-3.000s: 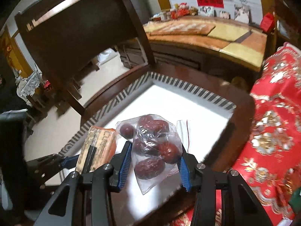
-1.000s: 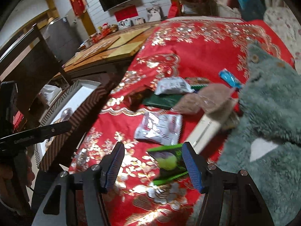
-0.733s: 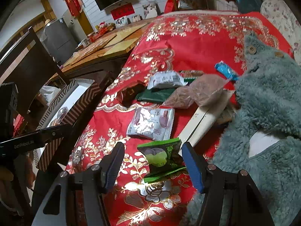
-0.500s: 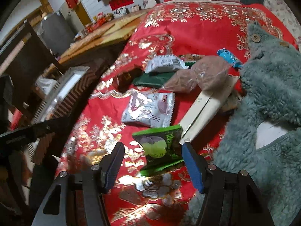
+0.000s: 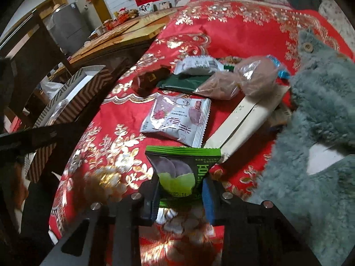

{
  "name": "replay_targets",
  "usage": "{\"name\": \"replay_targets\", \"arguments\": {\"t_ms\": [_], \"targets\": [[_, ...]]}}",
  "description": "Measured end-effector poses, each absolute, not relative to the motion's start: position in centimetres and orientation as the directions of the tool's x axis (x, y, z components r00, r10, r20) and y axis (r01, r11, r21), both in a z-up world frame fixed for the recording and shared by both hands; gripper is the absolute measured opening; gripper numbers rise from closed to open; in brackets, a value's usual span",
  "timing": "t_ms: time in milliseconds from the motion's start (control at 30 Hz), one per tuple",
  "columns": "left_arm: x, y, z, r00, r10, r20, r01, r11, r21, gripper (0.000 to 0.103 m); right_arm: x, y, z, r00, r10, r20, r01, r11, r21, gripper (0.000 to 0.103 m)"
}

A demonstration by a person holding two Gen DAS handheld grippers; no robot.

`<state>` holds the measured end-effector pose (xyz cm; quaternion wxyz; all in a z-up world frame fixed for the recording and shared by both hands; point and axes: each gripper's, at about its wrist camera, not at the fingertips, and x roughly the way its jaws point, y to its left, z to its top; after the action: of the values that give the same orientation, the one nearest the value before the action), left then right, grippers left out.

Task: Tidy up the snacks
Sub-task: 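Grasp the green-wrapped snack with the right tool, then grasp the white rice-cake packet with the left tool while the right tool holds the green snack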

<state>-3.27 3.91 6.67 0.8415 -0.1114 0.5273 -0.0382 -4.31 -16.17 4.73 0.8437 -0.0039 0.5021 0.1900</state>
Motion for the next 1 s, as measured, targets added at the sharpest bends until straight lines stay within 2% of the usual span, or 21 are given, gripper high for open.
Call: {"name": "replay_targets", "arguments": {"t_ms": [167,233,400,500,600,733,867,1000], "targets": [[-1.1,0.5,6.3,0.416,-0.269,-0.869,0.043,0.960,-0.276,0.072,-5.3,-17.3,5.6,0.405,0.292,-0.866,-0.293,0.939,0.179,0.031],[0.1,-1.1,6.2,0.404,-0.321,-0.856,0.134,0.947,-0.292,0.072,-5.6,-18.1,5.4,0.393,0.286,-0.874,-0.270,0.944,0.188,0.031],[2.7,-3.9,6.0,0.363,-0.335,-0.870,0.333,0.918,-0.215,0.072,-5.4,-20.4,4.5,0.376,0.310,-0.873,-0.201,0.947,0.250,0.032],[4.6,-4.9,6.0,0.372,-0.294,-0.880,0.389,0.911,-0.140,0.072,-5.1,-20.9,4.4,0.373,0.341,-0.863,-0.184,0.939,0.291,0.032],[6.9,-4.9,5.7,0.390,-0.275,-0.879,0.334,0.932,-0.144,0.072,-5.2,-20.8,4.3,0.369,0.343,-0.864,-0.189,0.938,0.292,0.032],[8.7,-4.5,4.9,0.440,-0.092,-0.893,0.212,0.977,0.003,0.072,-5.2,-21.0,4.2,0.365,0.353,-0.862,-0.185,0.934,0.304,0.032],[7.5,-5.5,4.0,0.428,0.007,-0.904,0.264,0.955,0.133,0.072,-5.2,-21.4,4.2,0.362,0.364,-0.858,-0.174,0.931,0.321,0.031],[4.5,-5.4,3.7,0.369,-0.051,-0.928,0.352,0.932,0.089,0.072,-5.2,-21.7,4.4,0.364,0.366,-0.857,-0.170,0.930,0.325,0.031]]}}
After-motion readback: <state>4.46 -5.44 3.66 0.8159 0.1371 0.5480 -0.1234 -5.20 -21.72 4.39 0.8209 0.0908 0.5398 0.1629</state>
